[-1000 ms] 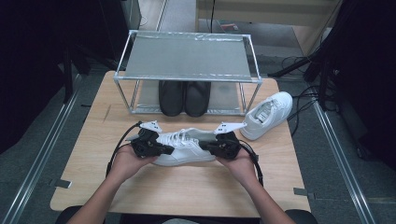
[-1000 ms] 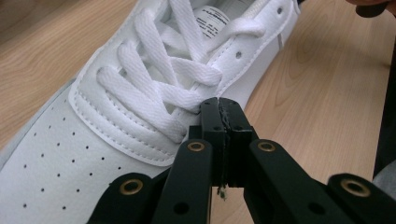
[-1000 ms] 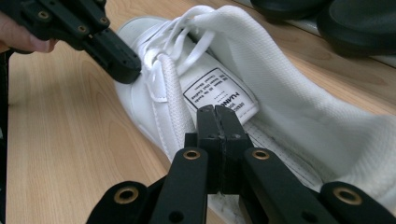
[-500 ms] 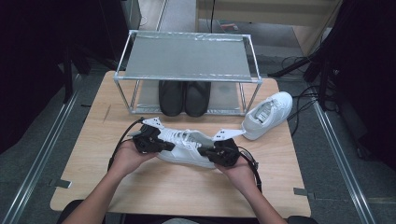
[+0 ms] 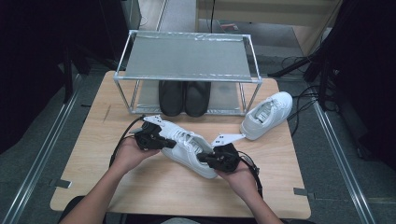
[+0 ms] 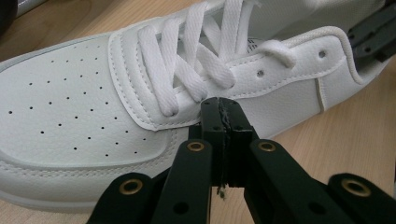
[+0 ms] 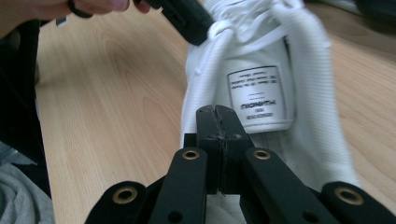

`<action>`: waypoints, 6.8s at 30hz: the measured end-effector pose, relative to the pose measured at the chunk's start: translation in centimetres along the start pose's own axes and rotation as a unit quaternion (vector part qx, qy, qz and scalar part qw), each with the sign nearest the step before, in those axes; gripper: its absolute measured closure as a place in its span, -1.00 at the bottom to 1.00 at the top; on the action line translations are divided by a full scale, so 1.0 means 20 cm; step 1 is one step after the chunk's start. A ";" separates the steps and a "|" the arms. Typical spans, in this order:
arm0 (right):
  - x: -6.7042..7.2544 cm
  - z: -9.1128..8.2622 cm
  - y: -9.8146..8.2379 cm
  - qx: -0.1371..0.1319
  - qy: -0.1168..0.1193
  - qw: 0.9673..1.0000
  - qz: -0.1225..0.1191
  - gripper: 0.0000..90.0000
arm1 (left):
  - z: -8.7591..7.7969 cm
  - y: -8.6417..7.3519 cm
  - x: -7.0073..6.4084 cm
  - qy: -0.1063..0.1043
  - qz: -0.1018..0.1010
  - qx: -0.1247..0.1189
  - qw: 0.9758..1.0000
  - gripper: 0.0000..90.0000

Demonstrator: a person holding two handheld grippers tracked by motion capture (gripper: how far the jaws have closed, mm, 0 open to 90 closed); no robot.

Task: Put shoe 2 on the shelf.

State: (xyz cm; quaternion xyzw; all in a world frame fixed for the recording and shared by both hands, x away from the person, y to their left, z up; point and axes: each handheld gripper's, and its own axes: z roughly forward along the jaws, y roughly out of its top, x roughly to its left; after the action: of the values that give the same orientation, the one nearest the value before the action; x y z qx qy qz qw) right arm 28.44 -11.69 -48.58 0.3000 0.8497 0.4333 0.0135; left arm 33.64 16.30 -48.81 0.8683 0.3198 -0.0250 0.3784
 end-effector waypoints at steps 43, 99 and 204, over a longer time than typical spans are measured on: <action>-0.18 0.09 0.06 0.017 -0.009 1.000 0.001 1.00 | -0.03 -0.15 0.03 0.036 -0.047 -0.017 0.998 0.97; -0.31 -0.02 0.07 -0.002 -0.019 1.000 0.019 0.18 | -0.11 -0.16 0.02 0.047 -0.025 -0.041 0.998 -0.12; -0.58 -0.39 0.11 0.084 -0.177 0.980 0.010 0.62 | -0.13 -0.14 0.06 0.020 -0.035 -0.045 0.998 -0.15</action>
State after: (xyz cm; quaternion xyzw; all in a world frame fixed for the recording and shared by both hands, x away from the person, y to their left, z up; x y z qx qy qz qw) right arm 36.88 -22.47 -44.91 0.3803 0.8643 0.3004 0.1346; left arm 32.47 20.14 -49.23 0.8389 0.3586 -0.0066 0.4095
